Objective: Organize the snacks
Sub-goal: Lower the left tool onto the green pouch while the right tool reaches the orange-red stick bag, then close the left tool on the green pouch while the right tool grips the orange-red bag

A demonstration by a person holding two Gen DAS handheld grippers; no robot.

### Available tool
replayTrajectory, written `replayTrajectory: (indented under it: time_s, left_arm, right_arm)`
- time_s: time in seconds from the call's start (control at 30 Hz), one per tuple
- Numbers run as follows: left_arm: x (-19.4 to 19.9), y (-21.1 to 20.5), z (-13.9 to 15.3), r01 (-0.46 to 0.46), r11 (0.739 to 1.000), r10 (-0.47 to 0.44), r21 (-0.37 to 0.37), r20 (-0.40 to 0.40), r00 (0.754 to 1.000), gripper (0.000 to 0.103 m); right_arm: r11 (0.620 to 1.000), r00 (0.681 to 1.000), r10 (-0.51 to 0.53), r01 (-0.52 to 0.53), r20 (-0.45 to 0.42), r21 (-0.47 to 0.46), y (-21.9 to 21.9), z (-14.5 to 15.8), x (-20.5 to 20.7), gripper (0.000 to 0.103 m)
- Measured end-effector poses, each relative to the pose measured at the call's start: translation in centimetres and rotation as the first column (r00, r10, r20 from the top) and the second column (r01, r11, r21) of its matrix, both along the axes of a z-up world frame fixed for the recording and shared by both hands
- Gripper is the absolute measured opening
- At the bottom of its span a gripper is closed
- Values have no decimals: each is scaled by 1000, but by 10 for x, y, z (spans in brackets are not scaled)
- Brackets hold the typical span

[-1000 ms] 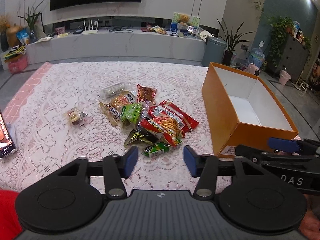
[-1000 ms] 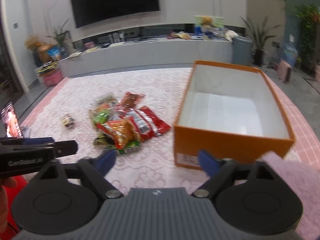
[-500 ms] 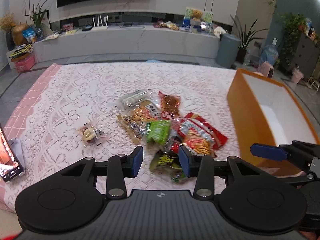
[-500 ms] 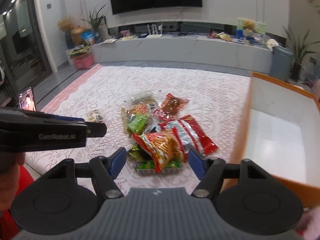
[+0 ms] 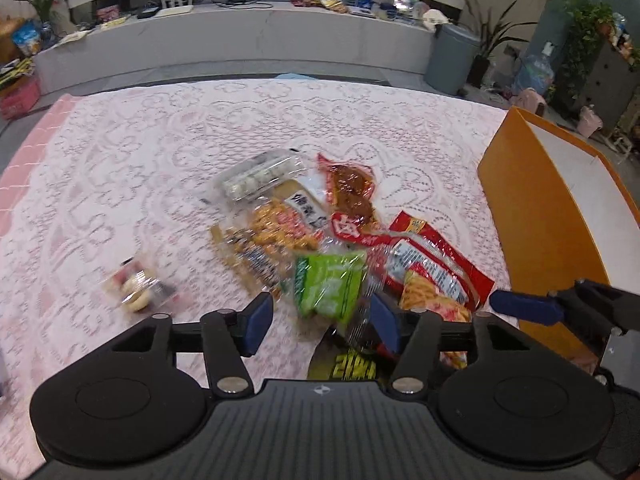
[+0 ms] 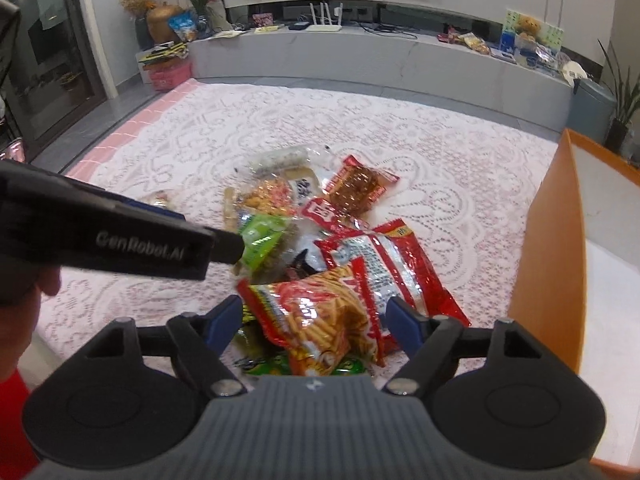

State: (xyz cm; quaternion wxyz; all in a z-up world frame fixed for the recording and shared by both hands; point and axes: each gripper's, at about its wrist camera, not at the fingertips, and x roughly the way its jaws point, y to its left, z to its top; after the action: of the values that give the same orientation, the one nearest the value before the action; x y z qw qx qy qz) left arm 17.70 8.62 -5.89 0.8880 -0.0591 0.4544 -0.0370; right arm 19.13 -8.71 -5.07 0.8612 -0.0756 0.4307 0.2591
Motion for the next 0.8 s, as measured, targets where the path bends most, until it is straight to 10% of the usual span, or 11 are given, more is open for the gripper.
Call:
replayTrajectory:
  time_s: [0.5,0.8]
  left_arm:
    - [21,11,-41,-1,994,1,-113,1,1000,74]
    - [17,14,-41,-6,995,8,-103,19,1000,53]
  right_arm:
    - [998,998,0,4,-64,64,3,-29,15,71]
    - [999,999,2,0,-38,49,2,-30,10,57]
